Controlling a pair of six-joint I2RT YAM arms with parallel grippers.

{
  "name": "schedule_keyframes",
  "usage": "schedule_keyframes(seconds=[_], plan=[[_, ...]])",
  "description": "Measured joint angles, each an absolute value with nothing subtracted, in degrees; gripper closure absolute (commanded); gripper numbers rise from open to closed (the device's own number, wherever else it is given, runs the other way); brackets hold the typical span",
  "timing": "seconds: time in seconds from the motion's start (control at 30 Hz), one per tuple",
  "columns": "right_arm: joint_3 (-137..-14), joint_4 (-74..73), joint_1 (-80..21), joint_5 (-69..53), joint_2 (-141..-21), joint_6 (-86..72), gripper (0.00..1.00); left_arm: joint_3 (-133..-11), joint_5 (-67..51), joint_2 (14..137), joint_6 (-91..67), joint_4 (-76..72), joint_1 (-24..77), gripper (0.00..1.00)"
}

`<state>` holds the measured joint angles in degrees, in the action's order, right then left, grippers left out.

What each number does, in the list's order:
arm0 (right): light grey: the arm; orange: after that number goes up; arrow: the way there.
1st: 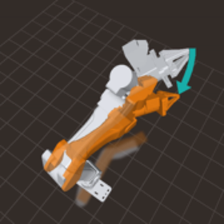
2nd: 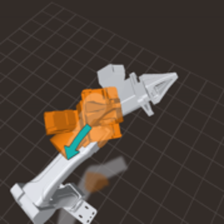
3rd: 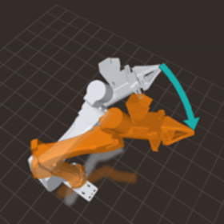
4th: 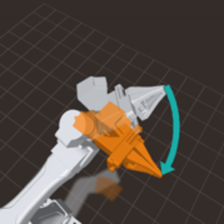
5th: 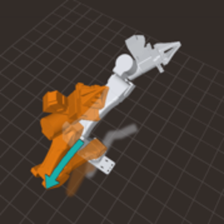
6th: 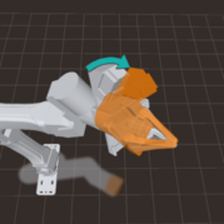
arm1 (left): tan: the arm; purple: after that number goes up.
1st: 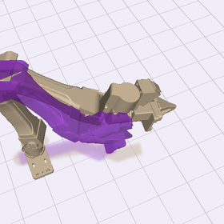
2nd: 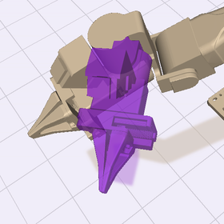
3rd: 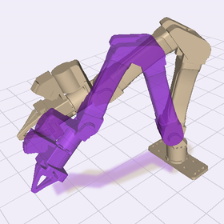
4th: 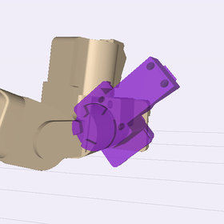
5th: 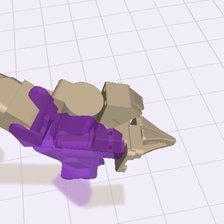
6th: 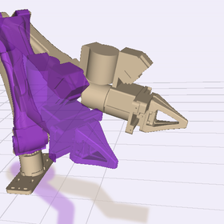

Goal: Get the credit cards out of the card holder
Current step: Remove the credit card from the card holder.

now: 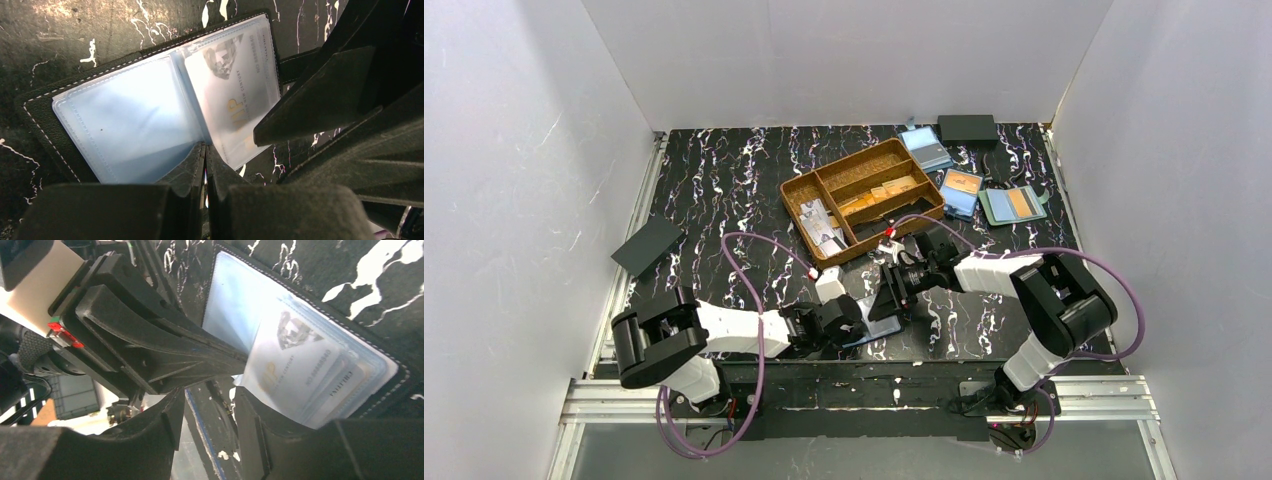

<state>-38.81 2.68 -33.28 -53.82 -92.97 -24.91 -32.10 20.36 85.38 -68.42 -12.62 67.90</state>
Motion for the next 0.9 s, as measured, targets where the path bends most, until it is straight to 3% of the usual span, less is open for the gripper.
schedule_keyframes(seconds=[0.23, 0.57, 0.9], plan=[[-39.0, -1.4, -32.5, -45.4, -91.6, -20.1, 0.47, -30.2, 20.3, 83.5, -69.2, -13.3, 67.9, 1.0], [-40.1, -3.4, -32.2, -43.3, -90.8, -17.9, 0.46, -29.7, 20.0, 81.5, -68.4, -11.3, 67.9, 0.98], [-40.1, -4.2, -30.7, -40.7, -89.7, -16.3, 0.45, -31.6, 19.2, 81.4, -65.2, -8.8, 67.1, 0.89]])
